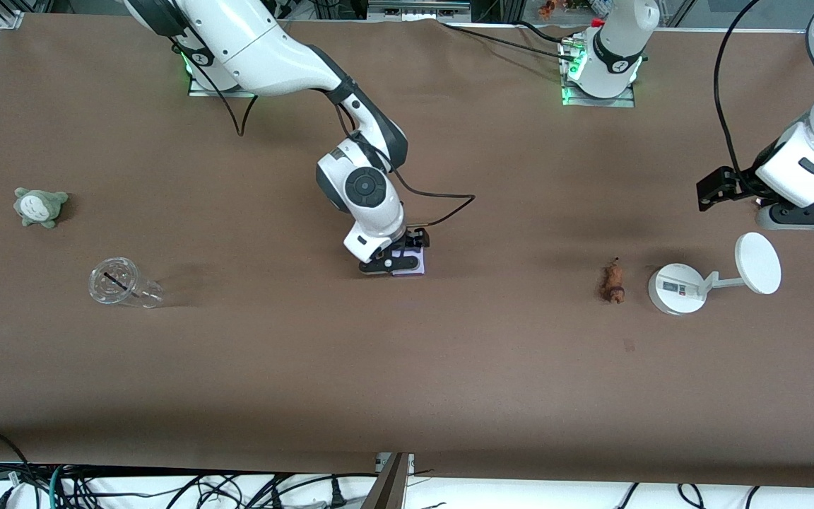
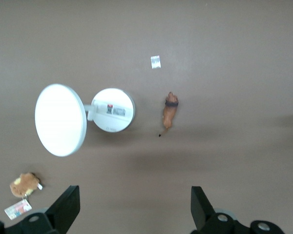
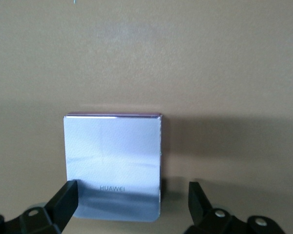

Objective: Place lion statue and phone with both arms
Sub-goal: 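Release the lion and raise the left gripper while the right gripper lowers, then close the right gripper on the white Huawei phone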

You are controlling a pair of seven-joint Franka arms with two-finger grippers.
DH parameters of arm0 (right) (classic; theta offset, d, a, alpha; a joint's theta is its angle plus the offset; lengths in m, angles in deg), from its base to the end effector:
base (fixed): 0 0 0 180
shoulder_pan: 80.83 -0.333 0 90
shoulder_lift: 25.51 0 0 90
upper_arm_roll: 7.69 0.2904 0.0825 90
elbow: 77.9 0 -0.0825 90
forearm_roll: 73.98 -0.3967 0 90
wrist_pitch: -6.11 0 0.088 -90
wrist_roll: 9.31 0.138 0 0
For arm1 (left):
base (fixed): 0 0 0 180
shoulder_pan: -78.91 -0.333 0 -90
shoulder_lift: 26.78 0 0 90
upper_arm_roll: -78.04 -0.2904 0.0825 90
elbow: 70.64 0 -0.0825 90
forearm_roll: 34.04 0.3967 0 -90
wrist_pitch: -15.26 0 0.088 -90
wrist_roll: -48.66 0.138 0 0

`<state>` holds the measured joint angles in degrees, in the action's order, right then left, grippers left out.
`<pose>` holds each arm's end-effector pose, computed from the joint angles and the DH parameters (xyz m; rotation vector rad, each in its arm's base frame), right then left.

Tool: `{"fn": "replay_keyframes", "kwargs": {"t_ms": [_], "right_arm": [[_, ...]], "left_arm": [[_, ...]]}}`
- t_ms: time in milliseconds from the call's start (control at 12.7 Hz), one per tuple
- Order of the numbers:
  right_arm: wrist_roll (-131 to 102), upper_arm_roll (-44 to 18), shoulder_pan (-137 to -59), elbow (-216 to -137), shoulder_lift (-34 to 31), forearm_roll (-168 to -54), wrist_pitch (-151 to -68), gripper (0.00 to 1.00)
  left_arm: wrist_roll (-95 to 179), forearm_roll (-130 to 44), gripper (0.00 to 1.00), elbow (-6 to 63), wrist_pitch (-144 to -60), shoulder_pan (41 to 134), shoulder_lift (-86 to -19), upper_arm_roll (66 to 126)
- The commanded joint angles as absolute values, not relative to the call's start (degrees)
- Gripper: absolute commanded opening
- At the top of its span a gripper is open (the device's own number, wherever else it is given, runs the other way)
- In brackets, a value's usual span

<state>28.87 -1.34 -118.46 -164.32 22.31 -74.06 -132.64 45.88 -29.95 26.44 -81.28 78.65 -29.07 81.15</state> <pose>0.5180 0.4882 0.1214 -3.0241 -0.0917 -0.0139 0.5798 -0.0194 0.4948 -3.0699 0.0171 0.0705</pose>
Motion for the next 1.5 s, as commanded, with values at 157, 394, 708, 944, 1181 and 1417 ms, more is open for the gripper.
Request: {"fn": "replay_keyframes", "kwargs": {"t_ms": [157, 394, 708, 944, 1181, 1417], "right_arm": [[30.9, -2.2, -120.0, -163.2, 24.8, -72.7, -137.1, 1.00], [32.6, -2.2, -120.1, -163.1, 24.9, -72.8, -138.2, 1.00], [33.5, -2.2, -120.6, -162.2, 25.6, -72.7, -138.5, 1.00], [36.2, -2.4, -120.6, -161.8, 25.6, -72.6, -139.3, 1.00], [38.9, -3.9, -120.9, -160.7, 25.6, -72.0, -140.5, 1.00], [42.0, -5.0, -121.0, -159.6, 25.6, -71.9, -141.4, 1.00]], "left_arm": [[45.0, -31.1, 1.00, 27.7, -81.8, 78.4, -27.4, 81.7], [45.2, -31.1, 1.00, 27.6, -81.9, 78.3, -27.5, 81.6], [45.1, -31.2, 1.00, 27.6, -81.8, 78.4, -27.6, 81.6], [45.1, -31.2, 1.00, 27.6, -81.7, 78.4, -27.6, 81.7], [45.0, -31.6, 1.00, 27.6, -81.7, 78.4, -27.6, 81.7], [45.0, -31.6, 1.00, 27.4, -81.8, 78.5, -27.7, 81.7]]}}
